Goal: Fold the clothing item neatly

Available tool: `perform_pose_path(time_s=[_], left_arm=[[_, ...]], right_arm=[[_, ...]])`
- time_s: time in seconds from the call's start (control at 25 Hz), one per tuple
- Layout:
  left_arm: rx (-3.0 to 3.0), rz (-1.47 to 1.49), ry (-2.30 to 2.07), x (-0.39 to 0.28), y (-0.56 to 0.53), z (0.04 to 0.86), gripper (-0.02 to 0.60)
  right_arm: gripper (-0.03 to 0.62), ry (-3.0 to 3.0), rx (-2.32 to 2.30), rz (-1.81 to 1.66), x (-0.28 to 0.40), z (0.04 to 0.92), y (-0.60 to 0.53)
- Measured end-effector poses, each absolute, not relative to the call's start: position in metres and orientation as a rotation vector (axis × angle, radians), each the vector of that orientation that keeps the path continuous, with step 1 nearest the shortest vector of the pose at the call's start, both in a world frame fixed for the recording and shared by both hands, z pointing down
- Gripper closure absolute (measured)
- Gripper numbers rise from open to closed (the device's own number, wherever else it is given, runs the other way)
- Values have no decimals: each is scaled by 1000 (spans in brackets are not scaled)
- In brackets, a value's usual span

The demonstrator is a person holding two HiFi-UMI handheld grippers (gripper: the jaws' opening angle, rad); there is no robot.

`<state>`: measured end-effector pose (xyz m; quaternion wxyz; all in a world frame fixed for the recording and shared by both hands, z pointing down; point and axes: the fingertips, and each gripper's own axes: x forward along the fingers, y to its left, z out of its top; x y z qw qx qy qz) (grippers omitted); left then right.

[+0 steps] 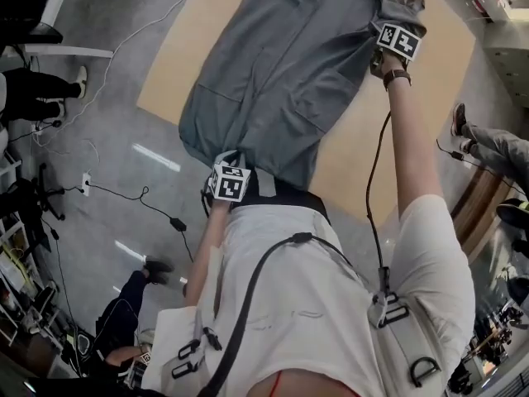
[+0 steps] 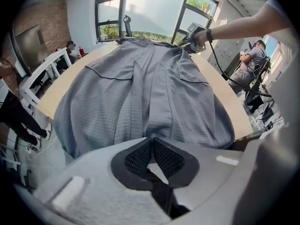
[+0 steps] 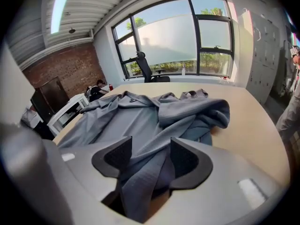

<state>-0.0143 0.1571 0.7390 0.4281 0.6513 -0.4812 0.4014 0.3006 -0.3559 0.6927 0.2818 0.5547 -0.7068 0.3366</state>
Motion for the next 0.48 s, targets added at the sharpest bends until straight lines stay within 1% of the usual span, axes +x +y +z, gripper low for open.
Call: perform_pose_path(time_s=[0.08,0.12,0.24,0.28,0.36,0.48], left_arm=[[1620,985,-1211,-12,162,733,561],[1625,968,-1220,-12,161,729,563],[1652,919,-1258,-14,152,716,563],[1647,915,-1259,-17,152,711,563],[1637,909,-1246,-23,152,703,563],[1655,862,-1237,-30,151,691,565]], right_arm=[[348,-1838,1502,963,308,707,-358],[384,-1822,1504,990,311,711,-359],[537,-1853,1483,979,304,707,-364],[549,-1890,1467,947,296,701,-366],[550,-1990,1425,901,273,687,-373],[551,-2134,1375,923,239,659,-384]])
